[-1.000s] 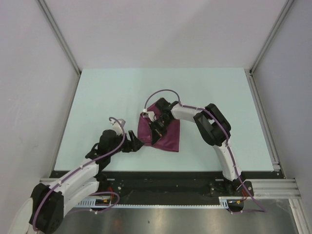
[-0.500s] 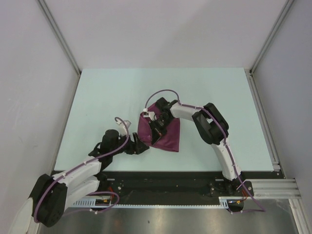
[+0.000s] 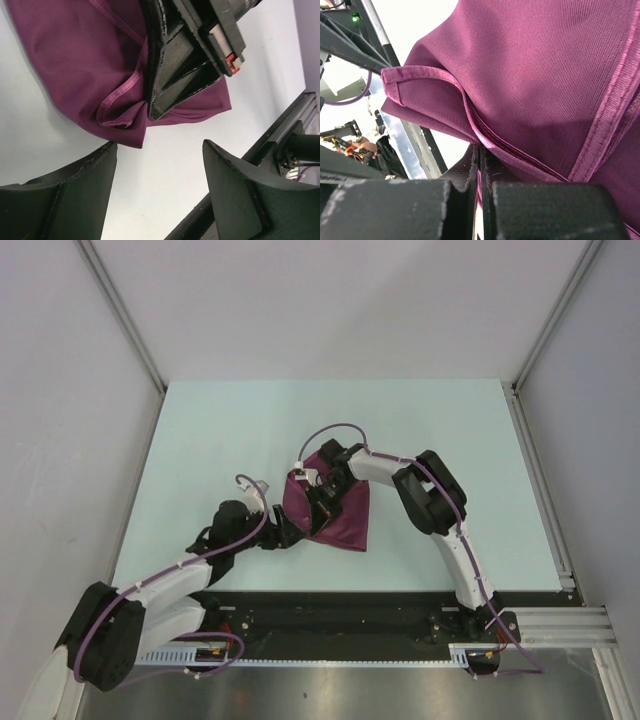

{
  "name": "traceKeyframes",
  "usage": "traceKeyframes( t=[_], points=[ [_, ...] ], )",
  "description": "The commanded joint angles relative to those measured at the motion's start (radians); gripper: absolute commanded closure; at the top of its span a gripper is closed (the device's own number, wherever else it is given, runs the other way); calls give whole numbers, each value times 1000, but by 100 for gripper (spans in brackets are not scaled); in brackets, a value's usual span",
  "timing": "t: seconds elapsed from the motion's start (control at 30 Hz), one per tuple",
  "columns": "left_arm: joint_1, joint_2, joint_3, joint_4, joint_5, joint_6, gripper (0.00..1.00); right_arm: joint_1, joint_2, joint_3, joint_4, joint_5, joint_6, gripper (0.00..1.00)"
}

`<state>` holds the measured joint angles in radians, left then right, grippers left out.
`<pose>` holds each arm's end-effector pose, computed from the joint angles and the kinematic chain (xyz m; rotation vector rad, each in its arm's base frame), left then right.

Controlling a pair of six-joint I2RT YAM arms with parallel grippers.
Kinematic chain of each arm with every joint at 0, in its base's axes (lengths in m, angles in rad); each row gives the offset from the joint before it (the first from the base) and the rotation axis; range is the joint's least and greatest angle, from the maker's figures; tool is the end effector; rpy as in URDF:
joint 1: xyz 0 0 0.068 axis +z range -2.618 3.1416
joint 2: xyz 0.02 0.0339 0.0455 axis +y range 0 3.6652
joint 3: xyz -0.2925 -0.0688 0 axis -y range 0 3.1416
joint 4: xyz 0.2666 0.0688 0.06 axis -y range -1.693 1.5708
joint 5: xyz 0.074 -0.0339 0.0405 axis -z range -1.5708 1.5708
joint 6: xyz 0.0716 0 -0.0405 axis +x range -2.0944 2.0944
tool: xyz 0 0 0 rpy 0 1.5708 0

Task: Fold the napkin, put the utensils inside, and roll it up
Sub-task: Roll the napkin with the utensil

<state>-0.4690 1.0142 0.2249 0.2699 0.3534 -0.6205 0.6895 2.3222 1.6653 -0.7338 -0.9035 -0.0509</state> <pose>0.1836 -0.1208 0.1448 0.0611 2.2233 -1.0030 0.3412 0.3542 0.0956 1.0923 -2.4861 -1.3267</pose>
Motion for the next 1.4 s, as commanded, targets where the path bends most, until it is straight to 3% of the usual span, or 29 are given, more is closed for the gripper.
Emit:
traceKeyframes(
  t=[0.0, 0.43, 1.37],
  points=[
    [-7, 32, 34, 100, 45, -41, 25, -16, 48, 30, 33, 104, -4, 100],
    [-10, 141, 42, 233, 177, -130, 25, -19, 51, 31, 47, 110, 10, 100],
    [-11, 290, 37, 319, -13, 27, 32, -30, 23, -13, 108, 60, 46, 100]
  ],
)
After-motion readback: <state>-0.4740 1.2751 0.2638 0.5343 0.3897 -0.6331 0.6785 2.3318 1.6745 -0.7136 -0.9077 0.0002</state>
